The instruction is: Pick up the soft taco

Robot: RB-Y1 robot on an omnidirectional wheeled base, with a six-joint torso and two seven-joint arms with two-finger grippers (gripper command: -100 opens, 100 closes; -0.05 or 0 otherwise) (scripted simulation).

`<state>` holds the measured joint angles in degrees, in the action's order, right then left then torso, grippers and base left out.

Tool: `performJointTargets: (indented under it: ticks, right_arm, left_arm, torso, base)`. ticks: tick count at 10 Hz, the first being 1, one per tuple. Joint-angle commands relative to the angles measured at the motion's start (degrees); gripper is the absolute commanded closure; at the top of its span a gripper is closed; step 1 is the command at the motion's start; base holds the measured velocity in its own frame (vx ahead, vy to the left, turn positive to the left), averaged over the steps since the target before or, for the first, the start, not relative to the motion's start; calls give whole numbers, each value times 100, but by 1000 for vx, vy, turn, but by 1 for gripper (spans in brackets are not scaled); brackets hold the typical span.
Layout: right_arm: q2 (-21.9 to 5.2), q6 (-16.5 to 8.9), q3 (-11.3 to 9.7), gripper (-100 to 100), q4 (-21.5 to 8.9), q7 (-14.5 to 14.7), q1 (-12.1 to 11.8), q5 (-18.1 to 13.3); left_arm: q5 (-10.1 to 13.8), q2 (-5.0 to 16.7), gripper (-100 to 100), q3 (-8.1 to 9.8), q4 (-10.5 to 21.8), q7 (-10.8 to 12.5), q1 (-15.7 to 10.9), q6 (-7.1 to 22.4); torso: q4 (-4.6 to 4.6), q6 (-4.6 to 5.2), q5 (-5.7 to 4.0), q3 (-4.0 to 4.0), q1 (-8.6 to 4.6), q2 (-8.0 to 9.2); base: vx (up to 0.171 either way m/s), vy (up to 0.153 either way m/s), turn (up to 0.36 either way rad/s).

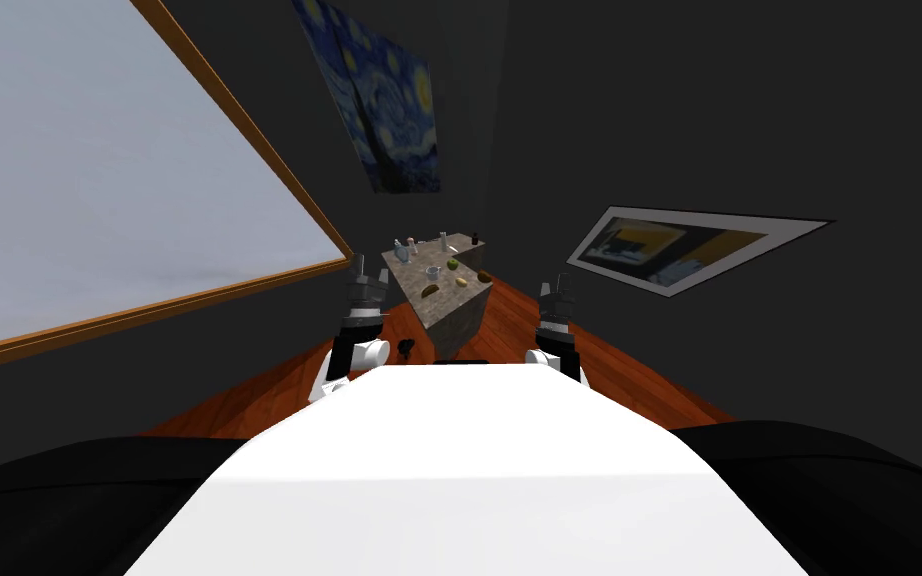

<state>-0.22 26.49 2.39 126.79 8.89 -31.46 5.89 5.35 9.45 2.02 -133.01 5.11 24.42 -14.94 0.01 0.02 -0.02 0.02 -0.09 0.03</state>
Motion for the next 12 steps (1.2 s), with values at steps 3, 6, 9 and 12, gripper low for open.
performJointTargets:
  ticks: [3, 6, 9, 12]
  right_arm:
    - [0, 0, 0, 0, 0, 0, 0, 0]
    - [0, 0, 1, 0, 0, 0, -1, 0]
    - [0, 0, 0, 0, 0, 0, 0, 0]
    - [0, 0, 1, 0, 0, 0, -1, 0]
  left_arm:
    - [105, 228, -100, 81, 99, 224, -159, 493]
    - [234, 481, -100, 166, 245, 504, -386, 975]
    - [303, 608, -100, 212, 323, 655, -506, 1385]
    - [452, 868, -100, 313, 491, 968, -757, 1889]
  torso:
    - [0, -1, 0, 1, -1, 2]
    - [0, -3, 0, 0, 2, 0]
    - [0, -1, 0, 1, 0, 1]
    - [1, -3, 0, 2, 1, 2]
  base:
    - [-16, -27, -45]
    - [-12, -24, -78]
    - [-15, -24, -70]
    - [-18, -27, -93]
